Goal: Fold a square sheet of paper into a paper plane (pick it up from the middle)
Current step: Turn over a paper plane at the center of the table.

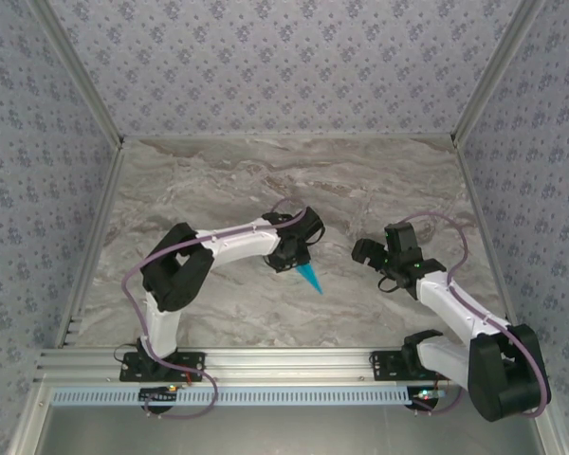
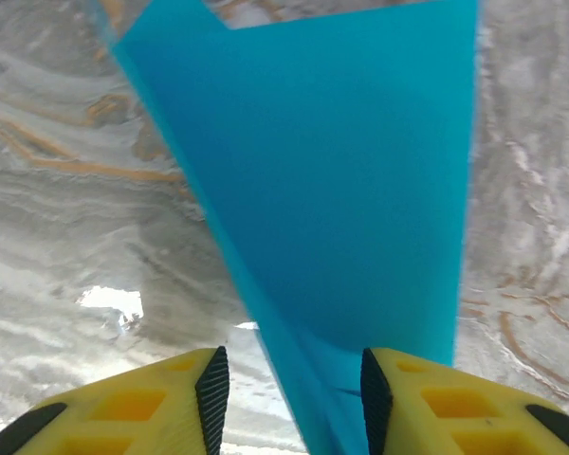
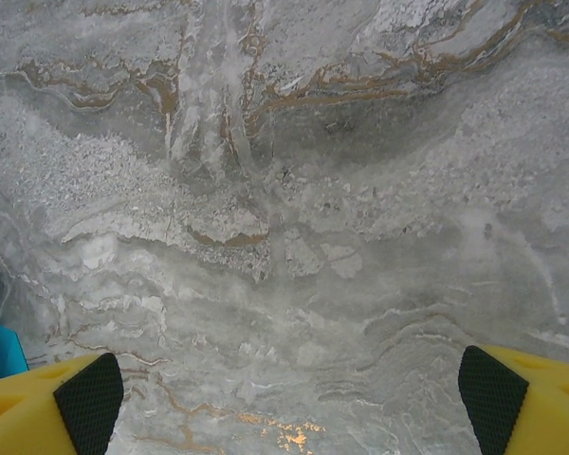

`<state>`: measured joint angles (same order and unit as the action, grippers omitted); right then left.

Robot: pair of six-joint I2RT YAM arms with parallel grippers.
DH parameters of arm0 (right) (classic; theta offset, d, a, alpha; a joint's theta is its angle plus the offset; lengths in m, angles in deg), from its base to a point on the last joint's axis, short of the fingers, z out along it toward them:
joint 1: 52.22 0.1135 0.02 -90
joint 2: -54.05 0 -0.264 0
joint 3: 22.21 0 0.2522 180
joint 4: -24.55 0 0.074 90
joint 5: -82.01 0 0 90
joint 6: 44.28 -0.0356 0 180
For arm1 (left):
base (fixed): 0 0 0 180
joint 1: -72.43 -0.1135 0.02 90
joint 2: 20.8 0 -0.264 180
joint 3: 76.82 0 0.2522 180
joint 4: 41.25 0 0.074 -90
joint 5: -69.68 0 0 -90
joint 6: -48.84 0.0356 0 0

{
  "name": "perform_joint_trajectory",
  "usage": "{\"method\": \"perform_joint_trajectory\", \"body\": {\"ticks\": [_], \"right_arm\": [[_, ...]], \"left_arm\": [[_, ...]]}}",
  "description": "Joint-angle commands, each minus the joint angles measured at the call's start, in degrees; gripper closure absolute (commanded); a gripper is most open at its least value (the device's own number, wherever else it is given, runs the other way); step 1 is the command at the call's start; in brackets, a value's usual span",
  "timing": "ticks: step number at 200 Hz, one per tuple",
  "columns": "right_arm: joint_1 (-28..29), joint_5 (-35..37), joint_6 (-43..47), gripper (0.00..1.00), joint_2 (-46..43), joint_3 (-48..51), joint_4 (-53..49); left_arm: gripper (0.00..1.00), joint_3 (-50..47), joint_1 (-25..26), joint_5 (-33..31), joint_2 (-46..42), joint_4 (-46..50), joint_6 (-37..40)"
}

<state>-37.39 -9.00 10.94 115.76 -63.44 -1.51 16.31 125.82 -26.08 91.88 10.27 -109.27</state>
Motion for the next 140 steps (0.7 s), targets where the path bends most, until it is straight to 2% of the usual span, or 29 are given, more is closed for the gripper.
{"method": "perform_joint_trajectory", "body": {"ticks": [1,34,102,140], "right_arm": [[-0.4,-1.0,-0.8,0.05,0.4,0.4,-0.9],[-0.5,-1.6,-2.2,0.05,0.6,0.2,-0.8],[-0.4,-2.6,-2.3,0.06,0.3,-0.7,-2.0],[-0.5,-2.9,-2.2,0.06,-1.6,-2.4,-4.3]], "left_arm": [[0.61,-1.3,0.4,-1.8,-4.0,1.5,-2.7],[0.64,-2.2,0.4,-2.3,-4.3,1.4,-3.5],[1.0,-2.0,-0.4,-2.7,-5.8,-2.3,1.4],[1.0,3.5,-0.6,-2.2,-8.7,-0.7,10.0]]}}
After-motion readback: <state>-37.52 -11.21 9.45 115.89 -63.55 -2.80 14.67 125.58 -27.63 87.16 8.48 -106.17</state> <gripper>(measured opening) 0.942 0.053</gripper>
